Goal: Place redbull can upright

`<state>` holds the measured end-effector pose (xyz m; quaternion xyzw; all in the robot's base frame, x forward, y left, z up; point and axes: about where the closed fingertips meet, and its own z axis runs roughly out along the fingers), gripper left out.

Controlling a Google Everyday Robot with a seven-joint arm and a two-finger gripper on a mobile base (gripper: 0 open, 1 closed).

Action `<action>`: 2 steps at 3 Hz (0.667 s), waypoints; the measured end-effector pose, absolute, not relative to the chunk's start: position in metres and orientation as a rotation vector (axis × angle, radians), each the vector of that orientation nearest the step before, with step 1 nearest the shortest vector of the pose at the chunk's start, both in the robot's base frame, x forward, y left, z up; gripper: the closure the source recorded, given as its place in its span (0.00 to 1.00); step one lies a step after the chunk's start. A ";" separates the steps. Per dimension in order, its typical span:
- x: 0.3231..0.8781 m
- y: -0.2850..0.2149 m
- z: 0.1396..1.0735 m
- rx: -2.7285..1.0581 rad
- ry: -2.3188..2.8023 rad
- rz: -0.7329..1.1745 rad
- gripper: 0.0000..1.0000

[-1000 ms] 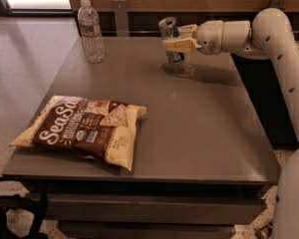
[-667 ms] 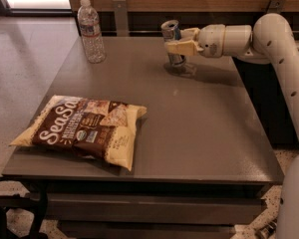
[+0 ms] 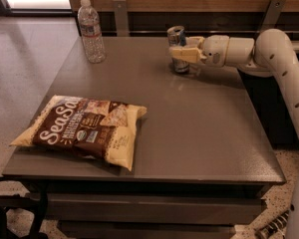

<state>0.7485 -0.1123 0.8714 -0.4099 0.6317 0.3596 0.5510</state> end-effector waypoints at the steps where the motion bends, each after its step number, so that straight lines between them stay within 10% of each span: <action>1: 0.749 -0.113 0.872 -0.965 1.497 0.853 1.00; 2: 0.749 -0.113 0.873 -0.965 1.497 0.853 1.00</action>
Offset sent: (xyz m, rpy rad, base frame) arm -0.0134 -0.0583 -0.0724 0.0532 0.1281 -0.1503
